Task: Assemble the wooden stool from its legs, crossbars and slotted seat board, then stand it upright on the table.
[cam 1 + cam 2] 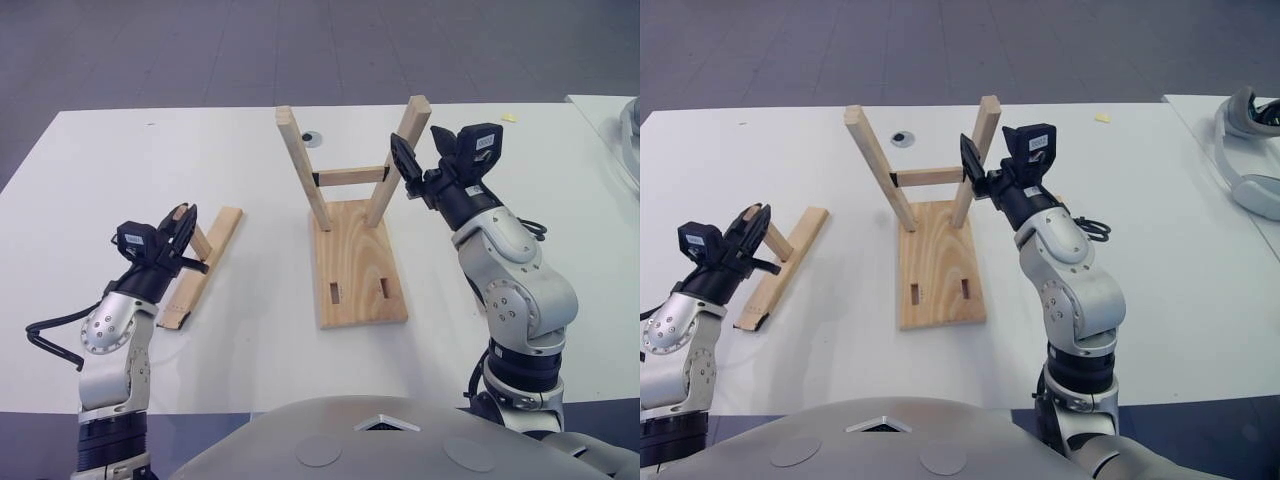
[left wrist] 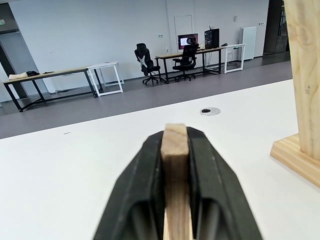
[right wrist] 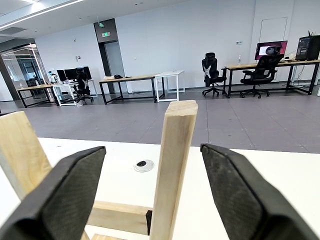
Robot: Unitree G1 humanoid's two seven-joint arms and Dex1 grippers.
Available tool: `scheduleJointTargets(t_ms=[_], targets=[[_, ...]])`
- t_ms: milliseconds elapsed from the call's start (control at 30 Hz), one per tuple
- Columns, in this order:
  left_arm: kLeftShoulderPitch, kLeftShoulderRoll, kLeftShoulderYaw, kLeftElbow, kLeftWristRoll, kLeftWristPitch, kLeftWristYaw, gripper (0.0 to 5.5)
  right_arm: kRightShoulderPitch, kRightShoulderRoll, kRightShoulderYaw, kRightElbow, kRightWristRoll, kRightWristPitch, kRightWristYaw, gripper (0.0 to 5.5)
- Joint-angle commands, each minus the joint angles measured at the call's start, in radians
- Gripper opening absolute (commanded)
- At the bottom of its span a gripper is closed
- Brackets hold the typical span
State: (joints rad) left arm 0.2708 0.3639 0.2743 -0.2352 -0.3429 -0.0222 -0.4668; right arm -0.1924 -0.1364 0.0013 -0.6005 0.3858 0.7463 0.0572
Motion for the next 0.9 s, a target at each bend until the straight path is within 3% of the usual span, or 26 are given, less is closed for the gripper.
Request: scheduleJointTargets(t_ms=[33, 500, 900], targets=[[0.007, 0.0, 0.004, 0.028, 0.012, 0.009, 0.007, 0.4, -0.01, -0.003, 0.001, 0.005, -0.006, 0.009, 0.004, 3.55], [0.195, -0.067, -0.071, 0.348, 0.02, 0.021, -0.02, 0.4, -0.037, -0.011, 0.012, 0.023, -0.004, 0.013, 0.023, 3.55], [0.114, 0.089, -0.209, 0.478, 0.07, 0.163, -0.074, 0.4, -0.016, 0.016, 0.031, 0.01, -0.01, 0.012, 0.003, 3.55]])
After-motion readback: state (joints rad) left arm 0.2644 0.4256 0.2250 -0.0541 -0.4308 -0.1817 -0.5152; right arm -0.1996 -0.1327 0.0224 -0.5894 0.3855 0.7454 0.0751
